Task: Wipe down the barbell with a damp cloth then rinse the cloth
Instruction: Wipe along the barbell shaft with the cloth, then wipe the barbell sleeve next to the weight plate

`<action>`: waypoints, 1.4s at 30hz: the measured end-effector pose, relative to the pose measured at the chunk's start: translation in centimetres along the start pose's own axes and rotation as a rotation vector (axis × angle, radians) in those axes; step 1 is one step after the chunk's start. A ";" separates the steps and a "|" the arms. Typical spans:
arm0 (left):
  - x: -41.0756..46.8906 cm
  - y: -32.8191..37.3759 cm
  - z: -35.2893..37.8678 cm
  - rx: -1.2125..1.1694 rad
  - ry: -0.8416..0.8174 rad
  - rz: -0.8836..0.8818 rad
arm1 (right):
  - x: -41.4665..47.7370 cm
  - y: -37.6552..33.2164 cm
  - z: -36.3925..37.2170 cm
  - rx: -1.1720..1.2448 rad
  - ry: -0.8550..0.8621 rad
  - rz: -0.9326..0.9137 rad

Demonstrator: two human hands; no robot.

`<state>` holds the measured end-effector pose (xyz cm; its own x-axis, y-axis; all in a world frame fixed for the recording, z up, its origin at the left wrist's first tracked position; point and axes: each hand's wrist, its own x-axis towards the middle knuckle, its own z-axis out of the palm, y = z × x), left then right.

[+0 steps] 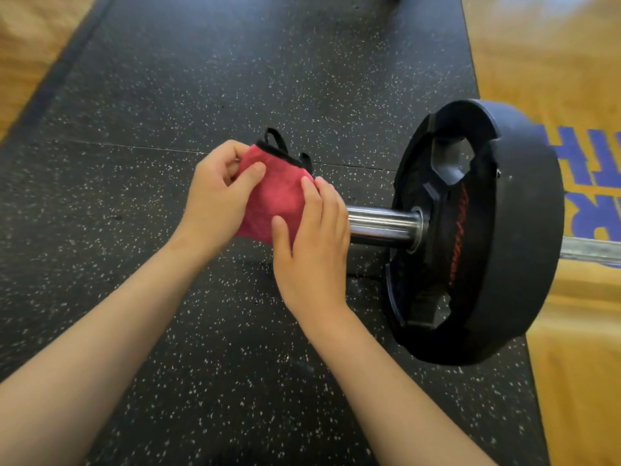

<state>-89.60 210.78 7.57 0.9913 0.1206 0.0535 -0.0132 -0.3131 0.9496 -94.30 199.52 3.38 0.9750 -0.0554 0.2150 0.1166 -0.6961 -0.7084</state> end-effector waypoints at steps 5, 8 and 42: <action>-0.4 1.4 0.4 -0.156 0.002 -0.041 | 0.5 -0.7 -0.9 0.192 0.025 0.093; -0.4 1.7 0.4 -0.239 0.041 -0.081 | 1.1 -0.9 -1.9 0.353 -0.010 0.200; 2.4 8.0 3.5 -0.427 0.106 -0.085 | 6.4 -3.9 -8.6 0.495 0.133 0.309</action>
<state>-86.84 205.29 14.21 0.9724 0.2322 -0.0204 -0.0070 0.1165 0.9932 -90.18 195.76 13.27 0.9495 -0.3137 0.0085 -0.0637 -0.2192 -0.9736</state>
